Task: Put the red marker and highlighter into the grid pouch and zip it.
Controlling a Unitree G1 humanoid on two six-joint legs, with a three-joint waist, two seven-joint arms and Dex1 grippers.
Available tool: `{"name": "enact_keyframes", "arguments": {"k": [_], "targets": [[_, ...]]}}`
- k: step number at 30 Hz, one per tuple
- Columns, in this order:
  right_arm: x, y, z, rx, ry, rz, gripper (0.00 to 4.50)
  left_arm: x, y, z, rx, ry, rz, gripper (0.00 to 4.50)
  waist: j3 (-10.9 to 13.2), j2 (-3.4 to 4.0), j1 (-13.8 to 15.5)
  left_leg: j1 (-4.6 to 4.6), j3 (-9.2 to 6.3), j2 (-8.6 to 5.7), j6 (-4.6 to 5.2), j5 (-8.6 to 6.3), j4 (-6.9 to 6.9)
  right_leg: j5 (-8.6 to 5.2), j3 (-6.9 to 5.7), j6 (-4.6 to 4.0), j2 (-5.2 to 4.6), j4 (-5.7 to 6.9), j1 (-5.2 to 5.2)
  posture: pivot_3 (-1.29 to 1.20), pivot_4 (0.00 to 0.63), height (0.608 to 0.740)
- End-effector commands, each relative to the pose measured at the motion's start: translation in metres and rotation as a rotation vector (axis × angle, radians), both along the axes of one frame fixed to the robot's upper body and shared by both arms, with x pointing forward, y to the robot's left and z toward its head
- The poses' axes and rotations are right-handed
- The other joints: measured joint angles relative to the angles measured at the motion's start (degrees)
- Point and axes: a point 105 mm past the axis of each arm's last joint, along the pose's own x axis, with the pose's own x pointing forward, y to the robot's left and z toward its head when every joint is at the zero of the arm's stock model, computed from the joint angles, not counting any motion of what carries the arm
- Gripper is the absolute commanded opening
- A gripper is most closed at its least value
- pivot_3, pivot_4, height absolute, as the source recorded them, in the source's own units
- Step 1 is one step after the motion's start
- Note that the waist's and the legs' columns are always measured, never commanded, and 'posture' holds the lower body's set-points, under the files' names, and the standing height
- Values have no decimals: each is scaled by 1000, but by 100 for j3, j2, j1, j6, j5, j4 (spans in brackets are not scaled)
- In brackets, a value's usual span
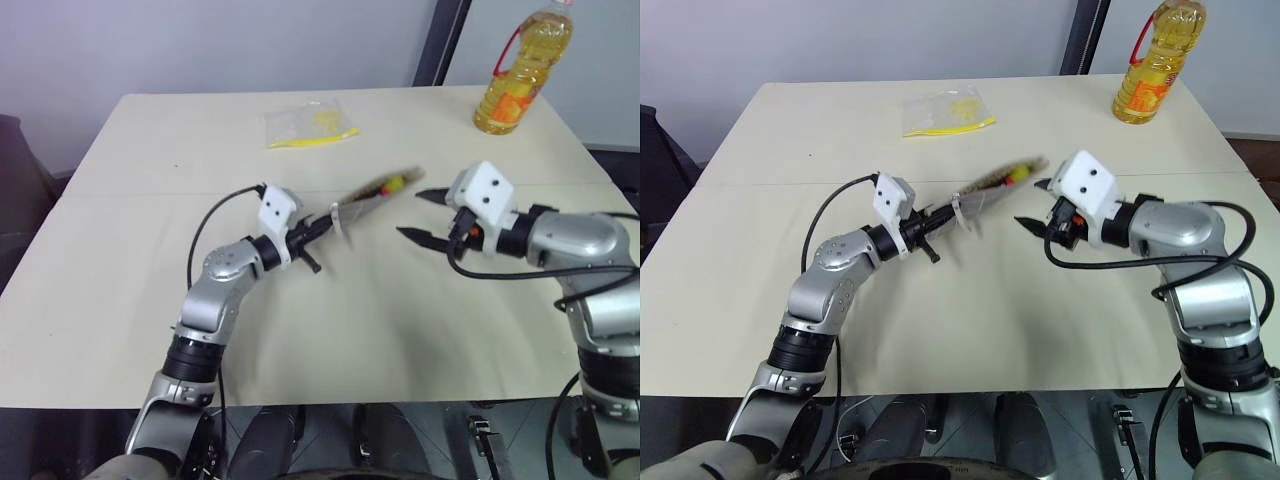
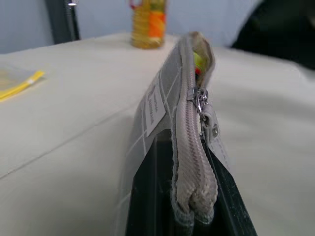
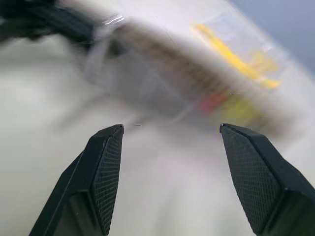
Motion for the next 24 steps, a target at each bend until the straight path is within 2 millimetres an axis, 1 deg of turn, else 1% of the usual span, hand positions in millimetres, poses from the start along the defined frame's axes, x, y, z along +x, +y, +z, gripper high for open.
{"name": "enact_keyframes", "arguments": {"k": [1, 3, 5, 8, 11, 14, 16, 17, 19, 24], "targets": [[-1, 26, 0, 121, 2, -1, 3230, 2, -7, 16, -90, 19, -28, 0, 0, 0, -34, 0, 2, 1, 0, 0, -1, 0, 1, 0, 0, 1, -1, 0, 150, 740], [2, 39, -8, 141, 14, -18, 3230, 3, -10, 19, -114, 37, -40, 0, 0, 1, -30, 0, 1, 2, 0, 0, -1, 0, 2, -1, 1, 8, -5, 0, 150, 740], [9, 47, -15, 162, 23, -54, 3230, 3, -13, 22, -127, 44, -47, 0, 0, 1, -18, 0, 1, 1, 0, 1, -1, 0, 2, -1, 1, 9, -6, 0, 150, 740], [16, 55, -20, 188, 33, -86, 3230, 3, -14, 24, -129, 46, -55, 0, 0, 1, 2, 0, 1, -2, 0, 0, 2, 0, 3, -1, 0, 9, -5, 0, 150, 740], [21, 61, -20, 212, 33, -106, 3230, 2, -15, 23, -121, 45, -61, 0, 0, 1, 15, 0, 1, -4, 0, 0, 2, 0, 3, -1, -1, 8, -4, 0, 150, 740], [24, 63, -19, 236, 44, -122, 2492, 1, -15, 22, -115, 43, -59, 0, 0, 1, 12, 0, 0, -4, 0, 0, 1, 1, 3, -1, 0, 8, -4, 0, 150, 740], [25, 62, -19, 238, 47, -131, 1563, 1, -14, 21, -113, 44, -58, 0, 0, 1, 10, 0, 0, -4, 0, 0, 0, 1, 3, -1, 0, 8, -4, 0, 150, 740], [26, 62, -19, 239, 47, -135, 972, 0, -14, 20, -112, 45, -57, 0, 0, 1, 9, 0, 0, -4, 0, 0, 0, 1, 3, -1, 0, 8, -4, 0, 150, 740], [27, 60, -18, 251, 50, -145, 28, 0, -14, 18, -107, 46, -55, 0, 0, 1, 7, 0, 0, -4, 0, 0, 0, 1, 3, -1, 0, 8, -5, 0, 150, 740], [29, 56, -12, 282, 49, -158, 28, 0, -12, 16, -103, 49, -41, 0, 0, 1, 4, 0, 0, -3, 0, 0, -1, 1, 3, -2, 0, 8, -6, 0, 150, 740]]}}
